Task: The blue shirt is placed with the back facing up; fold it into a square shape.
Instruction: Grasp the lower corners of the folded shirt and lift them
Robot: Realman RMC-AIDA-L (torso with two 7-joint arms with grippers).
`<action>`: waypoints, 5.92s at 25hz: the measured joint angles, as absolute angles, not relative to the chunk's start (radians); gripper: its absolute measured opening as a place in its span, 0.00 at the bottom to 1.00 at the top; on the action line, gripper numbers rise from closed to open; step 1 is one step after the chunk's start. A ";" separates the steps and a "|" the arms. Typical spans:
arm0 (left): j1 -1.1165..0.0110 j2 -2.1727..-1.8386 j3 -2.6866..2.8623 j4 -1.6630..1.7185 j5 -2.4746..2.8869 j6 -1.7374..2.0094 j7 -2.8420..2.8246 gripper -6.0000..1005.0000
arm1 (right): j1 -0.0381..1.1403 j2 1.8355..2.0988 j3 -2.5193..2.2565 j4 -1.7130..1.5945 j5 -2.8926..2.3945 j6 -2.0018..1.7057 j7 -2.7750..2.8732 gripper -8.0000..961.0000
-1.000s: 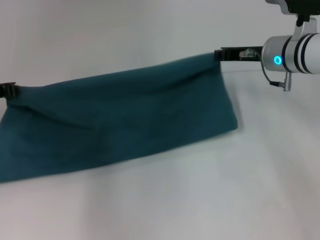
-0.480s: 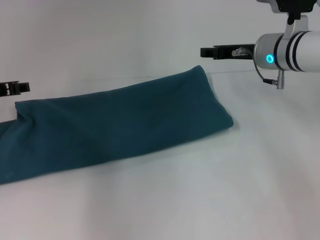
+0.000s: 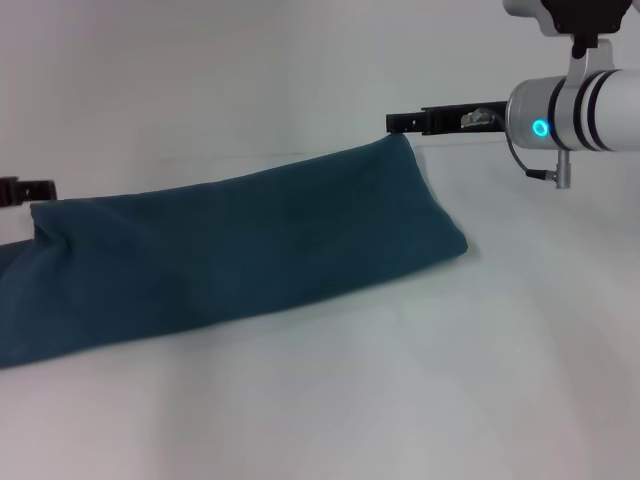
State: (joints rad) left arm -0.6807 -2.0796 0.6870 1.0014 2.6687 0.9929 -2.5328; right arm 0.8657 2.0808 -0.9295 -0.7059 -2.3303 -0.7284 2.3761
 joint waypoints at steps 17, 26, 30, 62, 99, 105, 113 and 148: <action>-0.609 -2.014 0.612 1.172 2.730 1.502 -2.847 0.93 | 0.786 2.084 -0.967 -0.956 -2.388 -0.862 2.356 0.97; -0.599 -2.031 0.606 1.161 2.819 1.524 -2.942 0.93 | 0.786 2.084 -0.986 -0.973 -2.406 -0.854 2.309 0.96; -0.596 -2.043 0.608 1.155 2.853 1.525 -2.959 0.93 | 0.793 2.085 -0.995 -0.981 -2.407 -0.849 2.300 0.96; -0.622 -2.037 0.557 0.953 2.856 1.327 -2.977 0.93 | 0.785 2.091 -1.059 -1.014 -2.394 -0.853 2.293 0.96; -0.681 -2.050 0.713 0.905 2.847 1.246 -2.899 0.33 | 0.774 2.092 -1.056 -1.014 -2.393 -0.862 2.315 0.96; -0.686 -2.052 0.716 0.920 2.835 1.254 -2.868 0.18 | 0.753 2.083 -1.049 -1.049 -2.423 -0.938 2.382 0.96; -0.703 -2.051 0.718 0.926 2.819 1.256 -2.804 0.12 | 0.733 2.082 -1.048 -1.139 -2.635 -1.173 2.599 0.96; -0.710 -2.057 0.732 0.915 2.819 1.264 -2.722 0.12 | 0.762 2.092 -1.020 -0.699 -2.540 -0.872 2.636 0.94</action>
State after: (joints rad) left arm -0.7102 -2.0571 0.7317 0.9154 2.8194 1.2640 -2.7218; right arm 0.7625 2.0924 -1.0204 -0.6995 -2.5401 -0.8721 2.6361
